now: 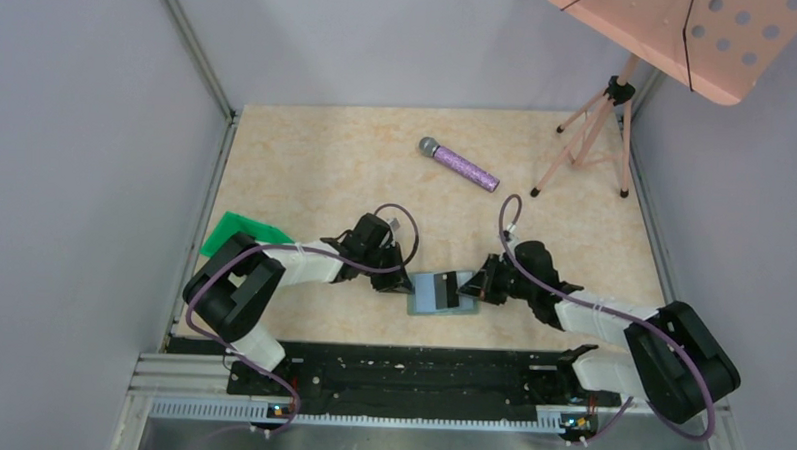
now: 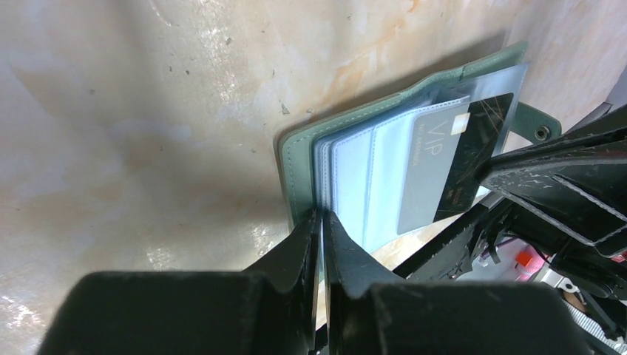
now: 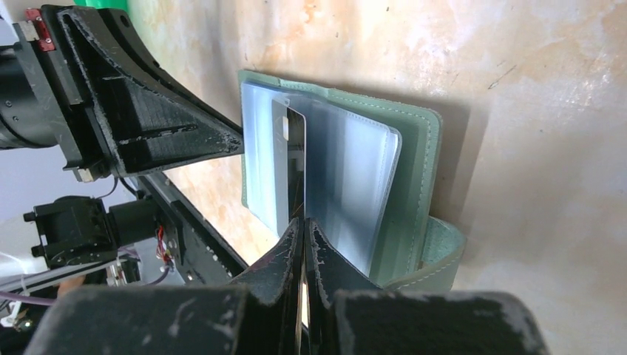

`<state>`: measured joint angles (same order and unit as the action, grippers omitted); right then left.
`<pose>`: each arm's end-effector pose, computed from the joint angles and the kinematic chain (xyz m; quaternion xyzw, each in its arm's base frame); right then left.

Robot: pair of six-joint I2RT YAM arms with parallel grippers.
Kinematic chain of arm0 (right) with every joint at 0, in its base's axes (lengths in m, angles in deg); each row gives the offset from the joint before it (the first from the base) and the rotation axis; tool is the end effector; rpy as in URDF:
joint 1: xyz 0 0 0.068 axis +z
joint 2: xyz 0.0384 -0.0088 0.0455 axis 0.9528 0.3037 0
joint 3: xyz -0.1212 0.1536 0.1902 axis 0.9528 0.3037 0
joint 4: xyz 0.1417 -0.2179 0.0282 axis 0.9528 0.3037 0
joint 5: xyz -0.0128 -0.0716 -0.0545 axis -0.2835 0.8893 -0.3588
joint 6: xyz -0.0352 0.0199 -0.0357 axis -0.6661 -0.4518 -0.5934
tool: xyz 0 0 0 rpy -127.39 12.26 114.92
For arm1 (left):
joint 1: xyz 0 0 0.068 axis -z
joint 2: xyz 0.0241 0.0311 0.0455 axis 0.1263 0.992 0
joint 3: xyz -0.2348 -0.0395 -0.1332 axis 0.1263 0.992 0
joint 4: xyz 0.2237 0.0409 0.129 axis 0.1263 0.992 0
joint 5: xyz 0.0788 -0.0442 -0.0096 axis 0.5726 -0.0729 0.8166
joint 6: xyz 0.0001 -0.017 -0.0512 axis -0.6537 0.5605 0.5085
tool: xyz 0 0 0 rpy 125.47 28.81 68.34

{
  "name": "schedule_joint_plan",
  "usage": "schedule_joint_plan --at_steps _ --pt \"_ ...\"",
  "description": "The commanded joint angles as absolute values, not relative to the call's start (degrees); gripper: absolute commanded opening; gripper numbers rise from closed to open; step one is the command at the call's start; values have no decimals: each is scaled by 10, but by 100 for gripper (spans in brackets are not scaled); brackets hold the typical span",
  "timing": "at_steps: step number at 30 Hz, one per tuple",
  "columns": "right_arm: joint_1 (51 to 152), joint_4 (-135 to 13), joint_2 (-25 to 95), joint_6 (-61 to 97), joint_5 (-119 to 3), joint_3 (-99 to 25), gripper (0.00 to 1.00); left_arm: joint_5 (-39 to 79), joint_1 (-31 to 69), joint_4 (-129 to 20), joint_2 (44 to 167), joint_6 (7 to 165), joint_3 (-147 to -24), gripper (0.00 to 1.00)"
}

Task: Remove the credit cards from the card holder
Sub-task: Remove the credit card from the card holder.

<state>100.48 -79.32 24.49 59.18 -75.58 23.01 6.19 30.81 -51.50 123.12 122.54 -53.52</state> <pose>0.1754 0.1110 0.1326 0.0555 0.8778 0.4208 0.2221 0.2226 -0.1913 0.1332 -0.0213 0.9335 -0.3434 0.1013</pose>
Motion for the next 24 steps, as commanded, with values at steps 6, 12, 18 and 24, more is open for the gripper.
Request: schedule_joint_plan --at_steps 6,12,18,24 --pt "997 -782 222 577 -770 221 0 89 312 -438 1173 1219 -569 14" --pt "998 -775 228 575 -766 221 0 88 318 -421 1157 1222 -600 17" --pt "997 -744 202 574 -754 218 0 70 331 -450 1183 1223 -608 17" --pt "992 -708 170 566 -743 216 0 35 335 -512 1209 1217 -605 18"
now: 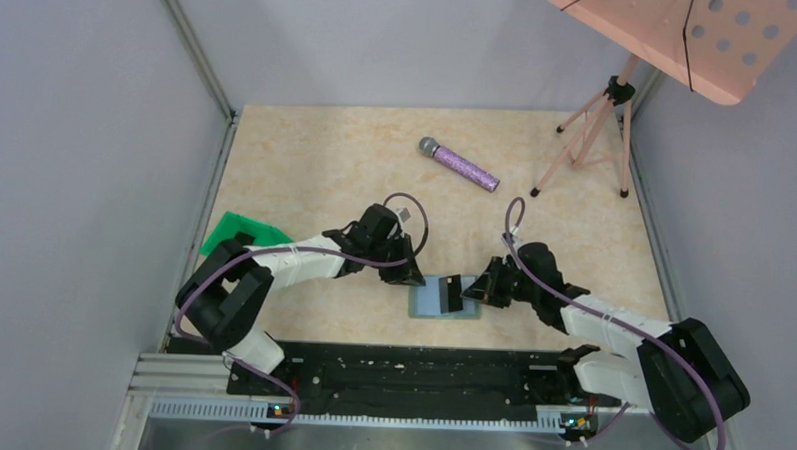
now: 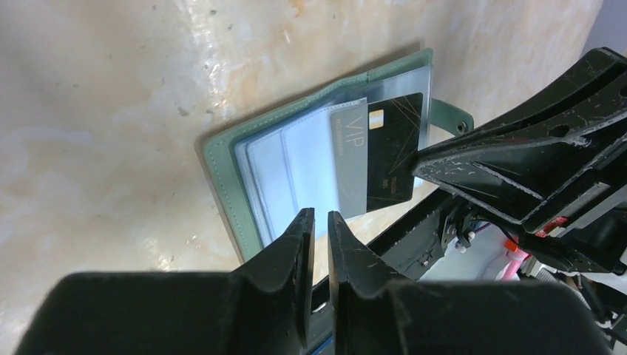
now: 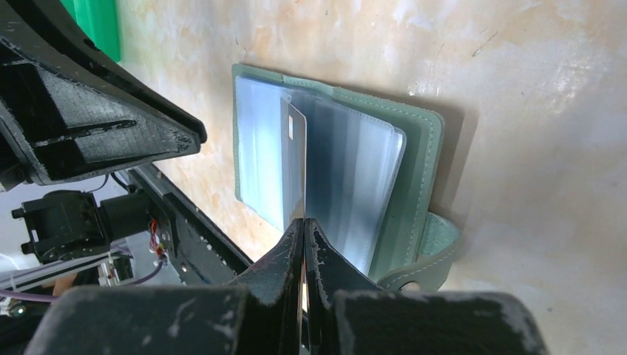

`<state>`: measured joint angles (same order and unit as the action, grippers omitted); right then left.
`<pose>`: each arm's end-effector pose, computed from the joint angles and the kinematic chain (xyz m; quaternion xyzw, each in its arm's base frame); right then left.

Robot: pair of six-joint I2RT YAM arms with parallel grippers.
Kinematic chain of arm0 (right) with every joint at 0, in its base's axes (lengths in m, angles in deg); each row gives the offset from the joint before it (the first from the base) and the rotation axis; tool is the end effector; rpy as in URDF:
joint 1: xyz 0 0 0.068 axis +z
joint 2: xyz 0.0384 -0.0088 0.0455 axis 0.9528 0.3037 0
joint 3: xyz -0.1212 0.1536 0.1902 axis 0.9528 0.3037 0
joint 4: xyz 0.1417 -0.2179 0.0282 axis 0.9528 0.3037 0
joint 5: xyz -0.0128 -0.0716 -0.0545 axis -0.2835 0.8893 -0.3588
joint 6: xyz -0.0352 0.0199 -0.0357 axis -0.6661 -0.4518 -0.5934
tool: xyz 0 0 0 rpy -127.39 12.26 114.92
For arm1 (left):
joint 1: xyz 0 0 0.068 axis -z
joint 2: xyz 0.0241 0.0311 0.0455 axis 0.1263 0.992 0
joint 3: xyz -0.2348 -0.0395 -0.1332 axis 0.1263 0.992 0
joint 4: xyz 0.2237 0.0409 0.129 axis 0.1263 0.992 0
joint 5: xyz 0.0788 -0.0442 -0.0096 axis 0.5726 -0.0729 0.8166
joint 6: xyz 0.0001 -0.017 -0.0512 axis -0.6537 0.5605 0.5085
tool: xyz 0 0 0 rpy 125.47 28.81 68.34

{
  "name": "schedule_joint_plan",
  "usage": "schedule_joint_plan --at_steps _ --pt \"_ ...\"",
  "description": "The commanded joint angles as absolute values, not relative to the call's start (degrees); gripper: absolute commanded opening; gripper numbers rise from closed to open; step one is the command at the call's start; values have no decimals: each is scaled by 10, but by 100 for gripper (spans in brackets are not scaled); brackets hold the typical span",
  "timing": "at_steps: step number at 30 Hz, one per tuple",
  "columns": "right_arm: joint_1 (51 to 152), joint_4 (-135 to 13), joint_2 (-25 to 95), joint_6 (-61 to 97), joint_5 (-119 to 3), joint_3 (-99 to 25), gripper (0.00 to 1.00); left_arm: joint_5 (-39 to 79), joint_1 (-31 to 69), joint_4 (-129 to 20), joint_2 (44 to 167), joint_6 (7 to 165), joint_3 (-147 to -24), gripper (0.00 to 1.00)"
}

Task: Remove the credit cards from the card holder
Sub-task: Remove the credit card from the card holder.

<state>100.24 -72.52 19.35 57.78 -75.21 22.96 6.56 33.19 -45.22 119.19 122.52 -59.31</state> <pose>0.1675 0.1056 0.1392 0.0518 0.8842 0.4091 0.2194 0.2229 -0.2073 0.1728 0.0032 0.9249 -0.3615 0.1177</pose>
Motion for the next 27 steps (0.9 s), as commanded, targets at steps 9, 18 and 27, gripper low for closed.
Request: schedule_joint_plan --at_steps 9,18,27 --pt "990 -745 182 570 -775 227 0 10 366 -556 1282 1216 -630 17" --pt "991 -801 221 581 -799 238 3 22 376 -568 1316 1218 -622 15" --pt "990 -831 249 586 -817 242 15 24 376 -581 1323 1221 -609 15"
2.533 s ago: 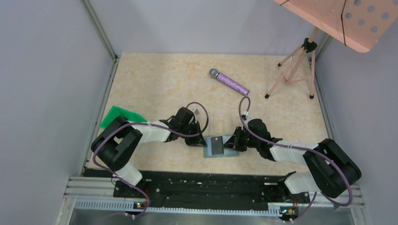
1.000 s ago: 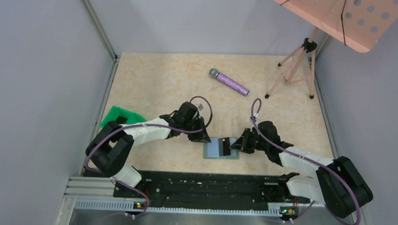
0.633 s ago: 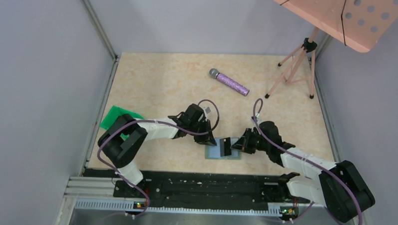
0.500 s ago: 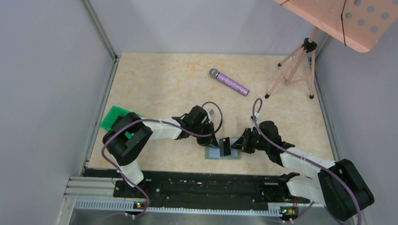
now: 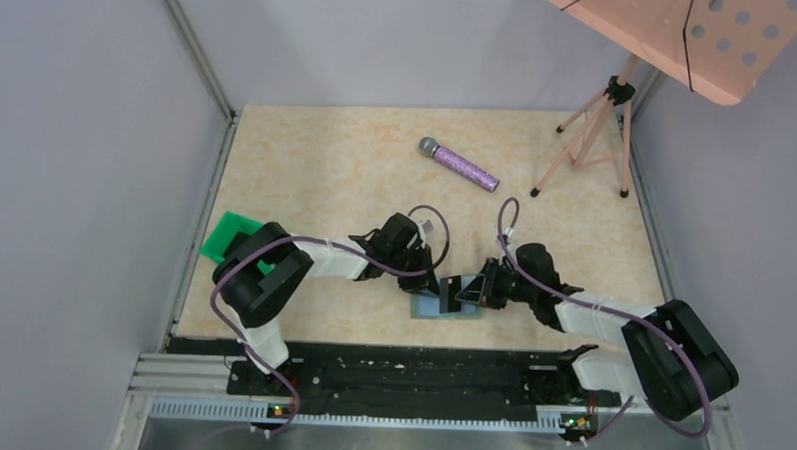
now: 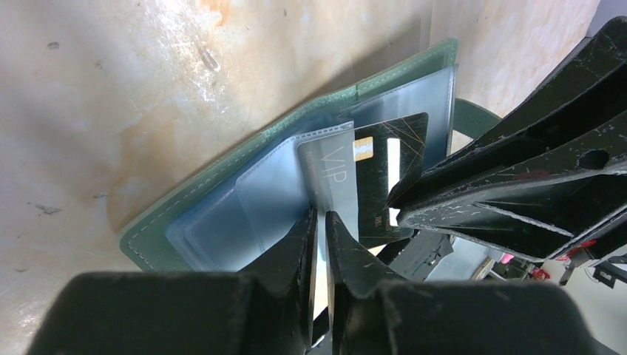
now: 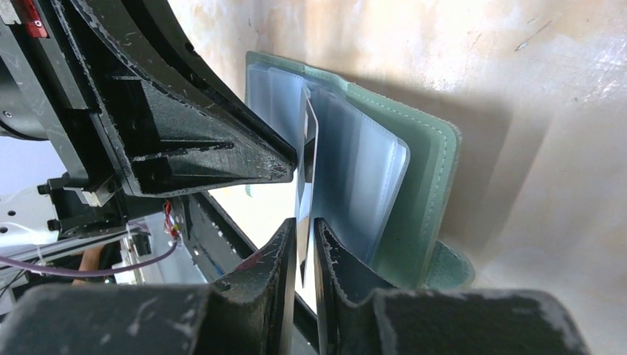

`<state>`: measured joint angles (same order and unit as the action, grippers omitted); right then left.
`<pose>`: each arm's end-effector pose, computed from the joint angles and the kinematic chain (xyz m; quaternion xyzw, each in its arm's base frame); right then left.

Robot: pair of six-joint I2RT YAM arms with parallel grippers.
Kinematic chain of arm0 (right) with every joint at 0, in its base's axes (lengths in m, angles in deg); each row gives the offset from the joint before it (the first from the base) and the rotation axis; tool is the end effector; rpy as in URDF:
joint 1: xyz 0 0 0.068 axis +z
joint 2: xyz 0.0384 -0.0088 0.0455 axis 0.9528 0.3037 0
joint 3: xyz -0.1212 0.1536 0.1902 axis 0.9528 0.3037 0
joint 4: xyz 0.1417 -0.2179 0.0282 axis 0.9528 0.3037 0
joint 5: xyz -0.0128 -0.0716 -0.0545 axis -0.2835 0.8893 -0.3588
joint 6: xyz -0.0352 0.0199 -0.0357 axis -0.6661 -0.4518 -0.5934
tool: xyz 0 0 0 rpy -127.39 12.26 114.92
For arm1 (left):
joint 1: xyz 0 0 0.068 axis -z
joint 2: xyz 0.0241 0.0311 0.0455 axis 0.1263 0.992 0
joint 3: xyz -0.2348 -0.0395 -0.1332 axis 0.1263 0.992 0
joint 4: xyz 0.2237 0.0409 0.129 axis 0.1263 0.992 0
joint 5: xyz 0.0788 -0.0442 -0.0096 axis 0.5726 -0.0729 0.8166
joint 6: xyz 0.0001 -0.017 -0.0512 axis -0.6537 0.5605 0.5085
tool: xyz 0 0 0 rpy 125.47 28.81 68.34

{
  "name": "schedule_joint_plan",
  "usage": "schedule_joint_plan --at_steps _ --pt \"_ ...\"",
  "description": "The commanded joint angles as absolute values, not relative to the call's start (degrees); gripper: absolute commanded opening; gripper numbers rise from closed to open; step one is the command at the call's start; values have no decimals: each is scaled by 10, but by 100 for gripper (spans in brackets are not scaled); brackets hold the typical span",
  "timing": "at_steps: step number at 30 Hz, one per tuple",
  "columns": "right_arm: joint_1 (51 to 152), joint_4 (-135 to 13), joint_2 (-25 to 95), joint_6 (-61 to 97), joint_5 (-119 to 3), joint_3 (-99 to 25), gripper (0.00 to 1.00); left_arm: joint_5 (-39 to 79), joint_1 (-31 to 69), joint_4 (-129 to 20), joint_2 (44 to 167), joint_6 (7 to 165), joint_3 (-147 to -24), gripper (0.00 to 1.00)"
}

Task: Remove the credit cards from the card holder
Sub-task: Remove the credit card from the card holder.

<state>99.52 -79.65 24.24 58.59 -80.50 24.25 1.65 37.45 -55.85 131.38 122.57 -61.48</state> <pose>0.1708 0.1078 0.1289 0.0402 0.8740 0.4422 0.1971 0.2271 -0.2472 0.1332 0.0530 0.9144 -0.3938 0.0771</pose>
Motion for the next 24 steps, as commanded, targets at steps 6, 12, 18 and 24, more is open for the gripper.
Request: schedule_joint_plan --at_steps 6,12,18,24 --pt "990 -754 220 562 -787 215 0 39 376 -561 1315 1213 -611 14" --pt "977 -586 144 515 -725 168 0 40 376 -558 1309 1203 -604 15" --pt "963 -527 127 494 -731 142 0 31 376 -554 1291 1203 -613 17" --pt "959 -479 93 479 -730 104 0 22 376 -516 1242 1204 -651 35"
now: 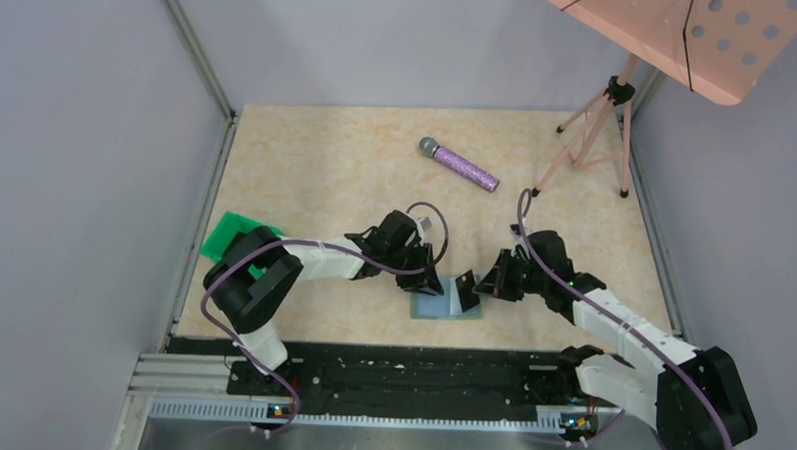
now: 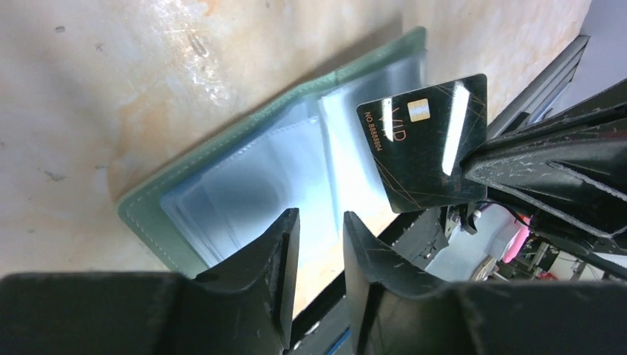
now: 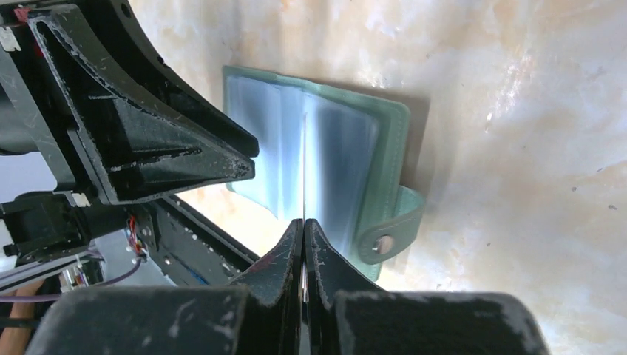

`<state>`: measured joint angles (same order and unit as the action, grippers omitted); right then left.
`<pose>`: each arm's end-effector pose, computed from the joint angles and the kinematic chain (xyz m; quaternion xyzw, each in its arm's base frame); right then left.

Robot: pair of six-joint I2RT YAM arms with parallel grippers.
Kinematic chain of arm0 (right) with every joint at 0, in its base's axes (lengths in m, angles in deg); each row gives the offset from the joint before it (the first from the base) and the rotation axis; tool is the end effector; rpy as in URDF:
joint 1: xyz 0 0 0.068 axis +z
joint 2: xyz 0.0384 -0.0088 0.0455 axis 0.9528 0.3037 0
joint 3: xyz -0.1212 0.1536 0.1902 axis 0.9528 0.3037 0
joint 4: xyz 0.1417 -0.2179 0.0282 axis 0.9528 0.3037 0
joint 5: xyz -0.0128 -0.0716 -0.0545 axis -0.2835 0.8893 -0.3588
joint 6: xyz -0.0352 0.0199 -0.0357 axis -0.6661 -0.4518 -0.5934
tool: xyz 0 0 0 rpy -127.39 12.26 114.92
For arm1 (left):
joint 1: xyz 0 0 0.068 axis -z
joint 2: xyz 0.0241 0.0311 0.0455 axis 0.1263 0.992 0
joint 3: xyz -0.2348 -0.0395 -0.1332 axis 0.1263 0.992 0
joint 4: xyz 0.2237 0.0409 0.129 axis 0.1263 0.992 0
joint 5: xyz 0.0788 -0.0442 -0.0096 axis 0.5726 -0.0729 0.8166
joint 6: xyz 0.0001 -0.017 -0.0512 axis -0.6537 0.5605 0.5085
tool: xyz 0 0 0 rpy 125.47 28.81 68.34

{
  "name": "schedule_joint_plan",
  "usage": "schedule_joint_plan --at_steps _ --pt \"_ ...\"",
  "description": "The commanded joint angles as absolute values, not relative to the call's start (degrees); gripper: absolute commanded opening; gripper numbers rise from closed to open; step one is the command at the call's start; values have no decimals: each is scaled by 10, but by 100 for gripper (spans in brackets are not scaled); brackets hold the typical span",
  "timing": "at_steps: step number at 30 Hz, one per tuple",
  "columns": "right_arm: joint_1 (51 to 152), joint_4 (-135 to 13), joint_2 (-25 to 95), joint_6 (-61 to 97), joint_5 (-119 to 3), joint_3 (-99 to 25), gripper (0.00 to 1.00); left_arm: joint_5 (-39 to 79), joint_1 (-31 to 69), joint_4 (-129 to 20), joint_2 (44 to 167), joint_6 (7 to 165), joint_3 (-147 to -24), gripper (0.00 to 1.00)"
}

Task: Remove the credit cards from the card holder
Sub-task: Remove the credit card from the card holder.

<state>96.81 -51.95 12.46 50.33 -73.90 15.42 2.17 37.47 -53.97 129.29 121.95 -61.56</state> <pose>0.1693 0.0927 0.1712 0.0384 0.9069 0.3570 0.2204 0.2250 -0.2449 0.1426 0.0571 0.9142 -0.3923 0.0841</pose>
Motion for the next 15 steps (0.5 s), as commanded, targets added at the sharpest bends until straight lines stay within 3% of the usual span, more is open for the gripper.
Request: schedule_joint_plan --at_steps 1,6,15 --pt "957 -467 86 475 -729 93 0 24 376 -499 1231 1200 -662 38" --pt "952 -460 65 466 -760 74 0 28 375 -417 1183 1155 -710 57" --pt "952 -504 31 425 -926 65 0 25 374 -319 1108 1077 -755 54"
